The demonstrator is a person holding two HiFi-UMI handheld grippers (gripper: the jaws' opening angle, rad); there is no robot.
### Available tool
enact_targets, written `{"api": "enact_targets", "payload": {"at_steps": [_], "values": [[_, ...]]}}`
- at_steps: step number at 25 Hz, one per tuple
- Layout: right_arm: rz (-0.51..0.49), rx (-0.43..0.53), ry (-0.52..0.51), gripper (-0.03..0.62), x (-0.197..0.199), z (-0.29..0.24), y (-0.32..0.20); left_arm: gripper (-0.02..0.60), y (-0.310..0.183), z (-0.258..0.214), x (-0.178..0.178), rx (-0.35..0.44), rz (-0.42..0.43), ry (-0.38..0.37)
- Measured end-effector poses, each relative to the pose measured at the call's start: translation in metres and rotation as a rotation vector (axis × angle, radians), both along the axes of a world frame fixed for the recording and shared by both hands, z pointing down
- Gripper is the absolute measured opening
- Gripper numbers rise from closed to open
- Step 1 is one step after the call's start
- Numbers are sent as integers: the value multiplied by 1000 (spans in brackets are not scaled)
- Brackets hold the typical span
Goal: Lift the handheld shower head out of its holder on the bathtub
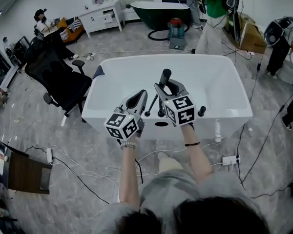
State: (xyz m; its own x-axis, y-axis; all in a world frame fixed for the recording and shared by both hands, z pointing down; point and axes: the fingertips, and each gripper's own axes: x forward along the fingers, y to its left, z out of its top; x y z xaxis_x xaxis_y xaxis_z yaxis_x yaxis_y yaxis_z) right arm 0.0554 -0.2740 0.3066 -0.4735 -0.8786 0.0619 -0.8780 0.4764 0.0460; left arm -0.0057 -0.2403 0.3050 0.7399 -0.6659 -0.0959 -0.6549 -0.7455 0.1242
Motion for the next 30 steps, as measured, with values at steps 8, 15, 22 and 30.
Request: {"api": "enact_targets", "payload": {"at_steps": [8,15,22,30], "values": [[16,33,-12,132,4,-18,16,5,14,-14,4,34,16,0],[23,40,-15,132,7,-19,26,5,21,-15,10,38,32,-1],[22,44,-11,132,8,-20,28,5,23,-16,15,38,44,-10],[16,44,-18,132,11,-21,28,5,22,-19,17,46,36,-18]]}}
